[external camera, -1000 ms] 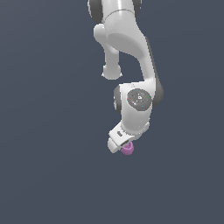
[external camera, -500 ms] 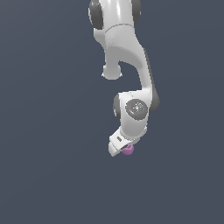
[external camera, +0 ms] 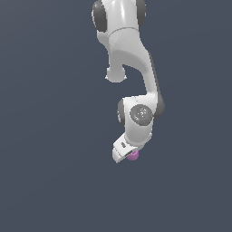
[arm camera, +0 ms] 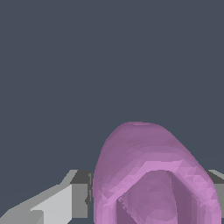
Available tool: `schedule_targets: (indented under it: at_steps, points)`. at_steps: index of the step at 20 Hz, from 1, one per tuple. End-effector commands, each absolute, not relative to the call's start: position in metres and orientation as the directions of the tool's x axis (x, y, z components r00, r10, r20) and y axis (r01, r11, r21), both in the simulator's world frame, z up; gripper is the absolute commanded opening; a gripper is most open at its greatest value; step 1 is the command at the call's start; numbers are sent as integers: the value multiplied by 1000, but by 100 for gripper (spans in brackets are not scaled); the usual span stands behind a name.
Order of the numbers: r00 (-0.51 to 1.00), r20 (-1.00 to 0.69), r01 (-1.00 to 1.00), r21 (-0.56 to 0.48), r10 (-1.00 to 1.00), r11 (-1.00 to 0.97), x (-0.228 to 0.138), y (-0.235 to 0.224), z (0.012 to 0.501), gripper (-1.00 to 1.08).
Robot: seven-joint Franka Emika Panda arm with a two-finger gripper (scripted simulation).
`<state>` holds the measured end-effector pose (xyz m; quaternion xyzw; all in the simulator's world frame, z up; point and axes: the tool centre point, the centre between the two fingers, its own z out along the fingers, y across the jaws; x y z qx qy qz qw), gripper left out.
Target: Pick up the object and move it to a goal position.
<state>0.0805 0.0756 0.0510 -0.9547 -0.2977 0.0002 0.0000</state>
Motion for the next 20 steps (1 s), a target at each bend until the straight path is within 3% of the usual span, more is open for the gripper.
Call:
schedule_targets:
  at_steps: [1, 12, 20]
  points:
    - [823, 0, 568, 0, 568, -823, 81, 76, 51, -100]
    - [823, 0, 568, 0, 568, -823, 77, 70, 54, -100]
    - [823, 0, 568, 0, 568, -823, 60, 40, 65, -100]
